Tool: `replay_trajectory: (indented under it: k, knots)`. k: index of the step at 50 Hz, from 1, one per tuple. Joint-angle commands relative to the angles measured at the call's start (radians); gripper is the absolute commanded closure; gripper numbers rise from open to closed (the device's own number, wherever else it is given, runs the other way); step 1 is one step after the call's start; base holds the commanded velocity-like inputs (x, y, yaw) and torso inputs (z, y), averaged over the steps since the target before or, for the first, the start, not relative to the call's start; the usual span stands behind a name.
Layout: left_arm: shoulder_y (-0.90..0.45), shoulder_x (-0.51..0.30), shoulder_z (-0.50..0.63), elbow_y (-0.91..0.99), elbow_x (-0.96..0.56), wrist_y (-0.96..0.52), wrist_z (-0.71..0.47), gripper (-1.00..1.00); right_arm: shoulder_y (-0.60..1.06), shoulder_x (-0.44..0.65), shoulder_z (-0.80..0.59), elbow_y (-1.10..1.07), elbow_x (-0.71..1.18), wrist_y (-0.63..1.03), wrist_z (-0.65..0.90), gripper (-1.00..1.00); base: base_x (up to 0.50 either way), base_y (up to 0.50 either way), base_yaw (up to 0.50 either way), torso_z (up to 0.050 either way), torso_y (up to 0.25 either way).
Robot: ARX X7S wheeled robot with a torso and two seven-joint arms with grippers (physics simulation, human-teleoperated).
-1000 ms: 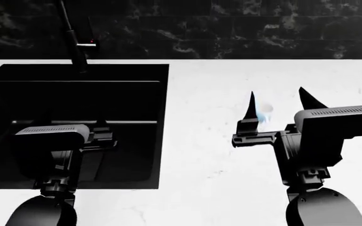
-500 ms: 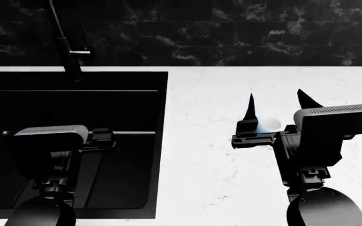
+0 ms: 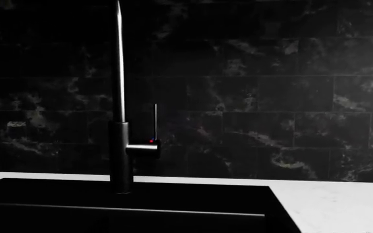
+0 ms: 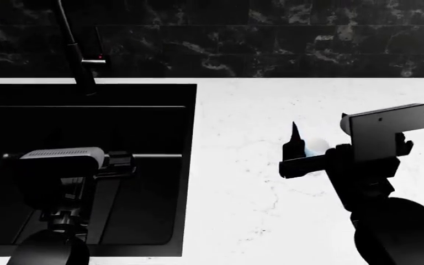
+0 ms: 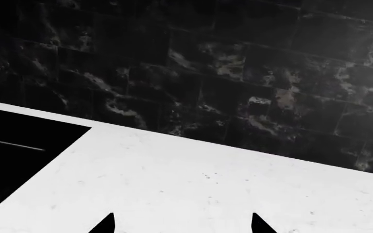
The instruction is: A wet mug is on the counter and needs to be dried. Pick it up and place it upside down in the open cabinet.
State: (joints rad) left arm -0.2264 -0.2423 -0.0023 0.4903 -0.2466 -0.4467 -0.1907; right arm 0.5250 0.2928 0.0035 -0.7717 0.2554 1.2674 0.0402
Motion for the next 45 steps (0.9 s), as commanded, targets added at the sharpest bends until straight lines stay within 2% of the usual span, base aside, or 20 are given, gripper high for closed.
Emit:
replay_trajectory:
  k: [1,17,31,45]
  knots:
    - [0.004,-0.005,0.002,-0.006,-0.003,0.006,-0.004,-1.0,-0.016,0.029,0.008,0.099,0.002,-0.04,-0.025,-1.0,0.0,0.0,0.0,0.0,0.0]
    - [0.017,-0.007,0.004,-0.03,-0.006,0.029,-0.007,-1.0,-0.033,0.04,-0.044,0.3,-0.029,-0.169,-0.037,-1.0,0.0,0.0,0.0,0.0,0.0]
    - [0.02,-0.011,0.009,-0.038,-0.012,0.033,-0.011,-1.0,-0.041,0.047,-0.073,0.367,-0.092,-0.256,0.02,-1.0,0.0,0.0,0.0,0.0,0.0]
    - [0.014,-0.018,0.018,-0.043,-0.014,0.029,-0.015,-1.0,-0.052,0.038,-0.088,0.413,-0.083,-0.289,0.009,-1.0,0.0,0.0,0.0,0.0,0.0]
